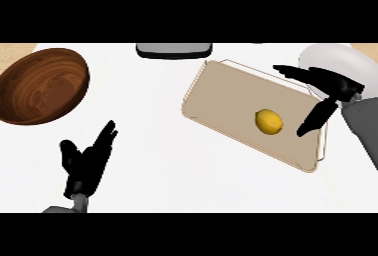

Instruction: Pick the lemon from the tray and place it in the plate

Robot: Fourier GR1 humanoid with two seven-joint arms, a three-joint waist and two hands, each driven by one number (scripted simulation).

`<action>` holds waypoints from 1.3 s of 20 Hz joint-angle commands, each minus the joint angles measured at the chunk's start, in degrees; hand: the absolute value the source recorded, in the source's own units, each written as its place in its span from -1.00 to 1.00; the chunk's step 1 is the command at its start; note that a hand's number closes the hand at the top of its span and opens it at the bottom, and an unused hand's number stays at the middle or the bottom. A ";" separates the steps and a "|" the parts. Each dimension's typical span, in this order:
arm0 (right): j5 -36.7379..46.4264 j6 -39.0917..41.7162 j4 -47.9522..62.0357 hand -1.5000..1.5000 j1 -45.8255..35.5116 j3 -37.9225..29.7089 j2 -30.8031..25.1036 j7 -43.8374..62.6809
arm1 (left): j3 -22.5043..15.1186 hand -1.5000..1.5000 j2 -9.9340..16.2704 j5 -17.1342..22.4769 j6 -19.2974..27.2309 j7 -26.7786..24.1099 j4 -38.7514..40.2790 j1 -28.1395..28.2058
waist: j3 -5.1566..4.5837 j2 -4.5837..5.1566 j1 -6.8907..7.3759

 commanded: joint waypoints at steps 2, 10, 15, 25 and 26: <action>2.23 1.19 -2.96 -1.00 2.38 -2.15 1.50 1.50 | -1.33 0.00 -2.23 -2.84 1.88 3.33 -3.04 1.64 | -0.30 0.29 0.16; 9.05 -5.01 -10.83 -1.00 8.57 0.00 5.65 6.48 | 0.64 0.00 -2.99 -2.95 -0.88 1.58 -0.25 0.94 | -0.31 0.26 -0.08; 11.41 -3.57 -10.49 -1.00 8.53 -2.35 5.68 7.81 | 2.37 0.00 -2.17 -2.89 -1.87 4.95 -2.98 1.77 | -0.30 0.27 0.06; 18.44 -3.77 -1.60 -1.00 6.21 -1.28 10.58 2.58 | 3.97 0.00 -3.66 -4.39 -4.13 1.15 -0.72 1.86 | -0.29 0.38 0.33; 19.59 -4.96 1.77 -1.00 5.30 -1.17 9.61 -0.71 | 2.39 0.00 -6.20 -5.43 -2.66 0.27 1.87 1.44 | -0.28 0.49 0.45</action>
